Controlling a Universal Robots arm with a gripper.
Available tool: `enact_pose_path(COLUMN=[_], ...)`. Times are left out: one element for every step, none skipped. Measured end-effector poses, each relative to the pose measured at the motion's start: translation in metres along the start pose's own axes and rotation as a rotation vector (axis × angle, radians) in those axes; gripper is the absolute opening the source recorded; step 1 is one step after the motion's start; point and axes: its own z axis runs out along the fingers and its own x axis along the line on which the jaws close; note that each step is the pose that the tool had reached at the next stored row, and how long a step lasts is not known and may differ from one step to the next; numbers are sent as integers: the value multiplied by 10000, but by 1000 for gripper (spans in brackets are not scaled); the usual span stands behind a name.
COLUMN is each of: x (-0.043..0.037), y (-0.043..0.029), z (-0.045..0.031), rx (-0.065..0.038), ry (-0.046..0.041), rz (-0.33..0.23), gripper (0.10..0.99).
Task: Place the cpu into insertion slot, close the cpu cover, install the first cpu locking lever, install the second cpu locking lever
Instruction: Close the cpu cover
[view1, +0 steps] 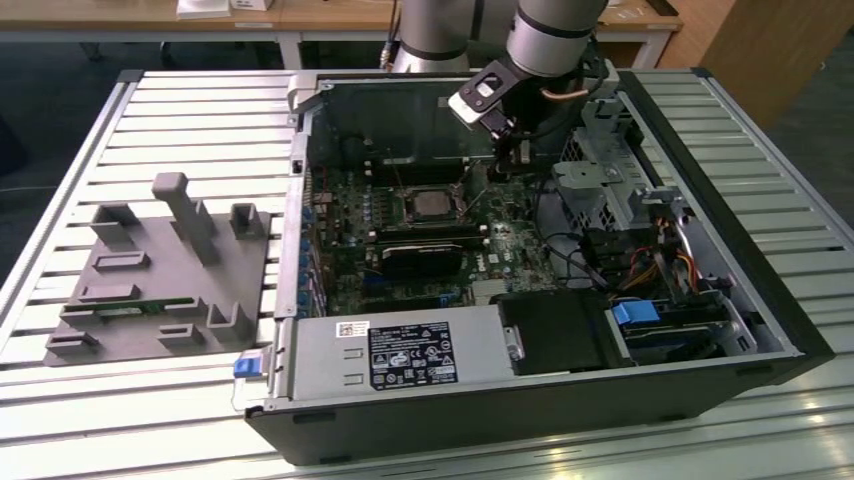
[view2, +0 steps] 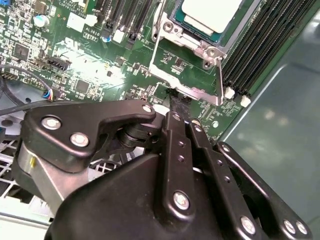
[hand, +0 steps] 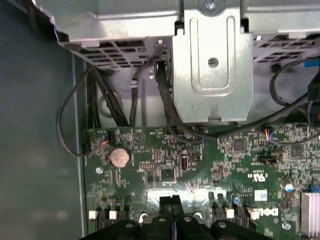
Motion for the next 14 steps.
enact_pose_path(x=[-5, -6, -8, -10, -11, -13, -14, -16, -17, -19, -20, -21, -23, -24], y=[-78, -108, -139, -170, -203, -233, -261, -289, -318, -347, -374, -399, -422, -443], z=[5, 6, 8, 10, 12, 14, 16, 18, 20, 22, 23, 25, 27, 28], rx=[-50, -72, -98, -122, -146, -163, -178, -193, -208, -224, -238, -251, -262, -272], ry=[2, 3, 3, 5, 6, 6, 6, 8, 8, 10, 10, 12, 12, 12], rz=[-1, -3, -4, -5, -6, -8, -7, -8, -10, -10, -10, -12, -12, -12], gripper=[106, 106, 106, 106, 106, 106, 106, 106, 106, 106, 106, 106, 106, 106])
